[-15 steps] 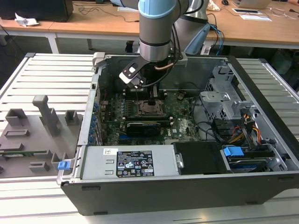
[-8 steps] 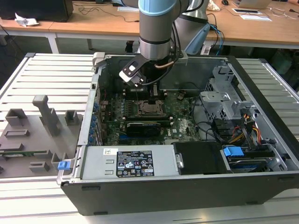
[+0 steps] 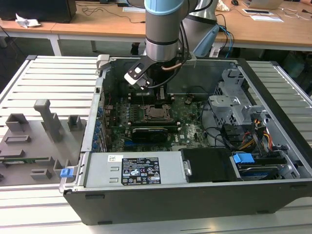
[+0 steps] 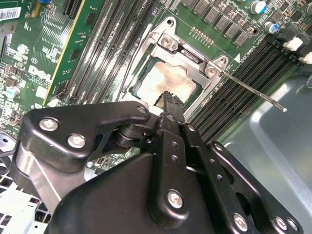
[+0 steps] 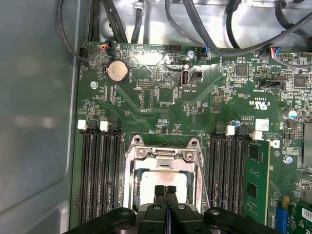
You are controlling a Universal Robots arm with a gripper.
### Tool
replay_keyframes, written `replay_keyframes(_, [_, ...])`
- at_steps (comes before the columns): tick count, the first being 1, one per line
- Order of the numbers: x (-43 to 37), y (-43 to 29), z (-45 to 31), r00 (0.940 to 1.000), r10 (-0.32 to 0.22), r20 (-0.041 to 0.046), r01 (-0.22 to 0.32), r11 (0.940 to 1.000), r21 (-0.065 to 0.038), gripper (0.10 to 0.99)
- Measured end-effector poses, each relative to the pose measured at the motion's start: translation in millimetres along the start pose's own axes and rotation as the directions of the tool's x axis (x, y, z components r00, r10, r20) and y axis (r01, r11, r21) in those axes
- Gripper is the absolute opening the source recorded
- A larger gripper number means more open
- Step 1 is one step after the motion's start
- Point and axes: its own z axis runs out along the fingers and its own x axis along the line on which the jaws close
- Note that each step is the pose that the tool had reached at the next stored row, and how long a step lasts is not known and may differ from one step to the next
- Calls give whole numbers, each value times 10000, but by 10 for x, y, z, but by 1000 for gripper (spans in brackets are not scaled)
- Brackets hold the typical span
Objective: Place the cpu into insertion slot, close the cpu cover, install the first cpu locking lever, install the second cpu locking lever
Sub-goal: 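Install the first cpu locking lever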
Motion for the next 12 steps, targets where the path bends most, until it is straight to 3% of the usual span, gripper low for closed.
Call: replay_keyframes(12, [1, 2, -32, 10000, 0, 0, 0, 10000, 1, 106])
